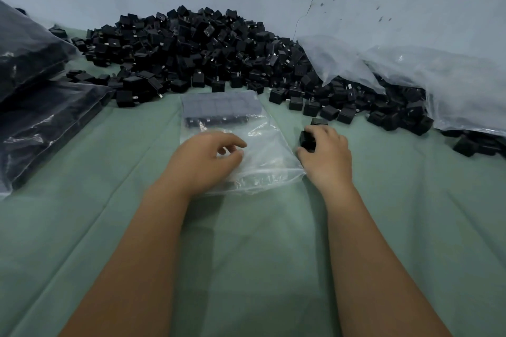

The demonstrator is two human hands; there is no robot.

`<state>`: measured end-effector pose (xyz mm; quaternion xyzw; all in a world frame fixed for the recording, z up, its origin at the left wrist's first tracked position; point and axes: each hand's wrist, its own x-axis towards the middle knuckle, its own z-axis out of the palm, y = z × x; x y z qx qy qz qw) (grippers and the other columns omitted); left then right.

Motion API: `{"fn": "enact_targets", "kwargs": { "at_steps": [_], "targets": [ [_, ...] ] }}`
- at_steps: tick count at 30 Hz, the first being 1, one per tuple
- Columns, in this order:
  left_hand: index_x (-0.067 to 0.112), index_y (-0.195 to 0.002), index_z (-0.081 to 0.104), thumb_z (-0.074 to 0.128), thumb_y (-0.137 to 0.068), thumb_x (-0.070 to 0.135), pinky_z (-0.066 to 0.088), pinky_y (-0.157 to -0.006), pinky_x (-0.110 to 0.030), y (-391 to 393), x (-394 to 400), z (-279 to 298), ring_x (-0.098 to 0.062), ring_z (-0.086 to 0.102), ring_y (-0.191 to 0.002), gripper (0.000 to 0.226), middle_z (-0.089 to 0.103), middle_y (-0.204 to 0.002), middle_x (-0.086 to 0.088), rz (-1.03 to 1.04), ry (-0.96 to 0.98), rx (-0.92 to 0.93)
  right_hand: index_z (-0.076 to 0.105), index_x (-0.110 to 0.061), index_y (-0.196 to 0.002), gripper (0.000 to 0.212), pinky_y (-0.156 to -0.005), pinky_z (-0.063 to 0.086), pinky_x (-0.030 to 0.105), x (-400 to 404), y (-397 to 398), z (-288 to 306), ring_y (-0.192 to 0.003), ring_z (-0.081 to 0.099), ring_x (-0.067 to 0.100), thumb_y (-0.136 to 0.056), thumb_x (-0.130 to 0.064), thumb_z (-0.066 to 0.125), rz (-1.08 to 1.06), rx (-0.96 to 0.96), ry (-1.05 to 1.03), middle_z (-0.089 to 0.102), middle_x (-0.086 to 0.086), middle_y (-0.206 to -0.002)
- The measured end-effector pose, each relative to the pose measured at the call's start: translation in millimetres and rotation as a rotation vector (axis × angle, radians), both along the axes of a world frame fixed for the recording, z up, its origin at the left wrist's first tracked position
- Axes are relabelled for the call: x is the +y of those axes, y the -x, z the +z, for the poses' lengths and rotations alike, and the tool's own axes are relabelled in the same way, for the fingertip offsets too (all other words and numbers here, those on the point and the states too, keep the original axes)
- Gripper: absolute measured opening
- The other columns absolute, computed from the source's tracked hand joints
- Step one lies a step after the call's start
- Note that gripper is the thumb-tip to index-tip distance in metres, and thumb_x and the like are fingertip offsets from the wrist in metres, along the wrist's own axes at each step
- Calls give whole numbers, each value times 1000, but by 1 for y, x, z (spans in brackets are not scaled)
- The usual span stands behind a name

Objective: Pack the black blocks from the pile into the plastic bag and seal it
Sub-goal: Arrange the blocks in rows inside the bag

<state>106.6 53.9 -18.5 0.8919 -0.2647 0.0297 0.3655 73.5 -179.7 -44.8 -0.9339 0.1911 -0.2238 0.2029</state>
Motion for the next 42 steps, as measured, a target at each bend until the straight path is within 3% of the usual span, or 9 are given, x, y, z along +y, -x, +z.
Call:
{"fn": "enact_targets", "kwargs": {
  "at_steps": [4,8,13,19,22,26,31,37,42],
  "targets": [
    [46,-121,61,48,-74,73,45,-99,-40,1,1,0,-9,54,-103,55,59,-108,12,-109,-57,107,61,-20,-117,34,-86,35,24,5,2,6,-113,47,24,-84,-13,66,-39,-174,-109,54,1,-117],
    [64,-123,47,45,-58,87,34,-108,-41,0,3,2,-9,44,-117,69,51,-120,16,-191,-229,129,64,-8,-119,37,-92,32,19,28,14,28,-111,48,27,-83,-9,67,-63,-627,-47,54,13,-117],
    [52,-100,69,65,-84,53,44,-105,-37,-5,5,-1,-10,61,-110,16,67,-115,14,-167,68,281,58,0,-124,41,-104,35,19,89,24,35,-117,49,21,-87,-14,68,268,-796,-91,56,14,-125],
    [12,-85,75,62,-94,26,43,-72,-33,-3,5,1,-14,55,-71,21,63,-72,-2,-6,405,319,64,3,-110,30,-95,37,6,126,25,31,-114,51,10,-81,-1,67,399,-804,-245,56,14,-121],
    [11,-75,70,62,-93,19,35,-64,-28,-3,6,5,-6,46,-59,21,55,-62,2,65,475,274,66,1,-112,30,-83,46,13,120,28,30,-94,55,6,-84,-6,60,435,-743,-237,59,9,-109],
    [5,-93,75,65,-90,16,42,-73,-25,-4,7,7,-13,56,-77,15,68,-90,-23,84,548,266,59,-13,-101,22,-59,41,22,117,30,30,-71,51,9,-83,-26,63,381,-488,-79,62,-6,-88],
    [11,-89,75,66,-90,8,43,-62,-6,0,4,8,6,58,-64,9,67,-65,14,8,595,226,62,-15,-89,21,-46,18,20,115,24,25,-58,36,10,-93,-31,49,320,-178,253,42,-3,-90],
    [9,-95,76,66,-88,3,49,-74,-10,5,2,12,0,68,-80,13,76,-82,7,-106,651,230,49,-15,-125,44,-69,35,28,112,21,20,-102,48,23,-84,-32,52,310,4,212,50,7,-111],
    [7,-100,76,67,-87,3,54,-87,-23,4,4,12,-20,71,-97,16,76,-97,-8,-157,668,252,49,-14,-126,40,-78,42,31,113,20,25,-110,48,25,-87,-22,54,286,32,172,54,8,-120]
  ]
}}
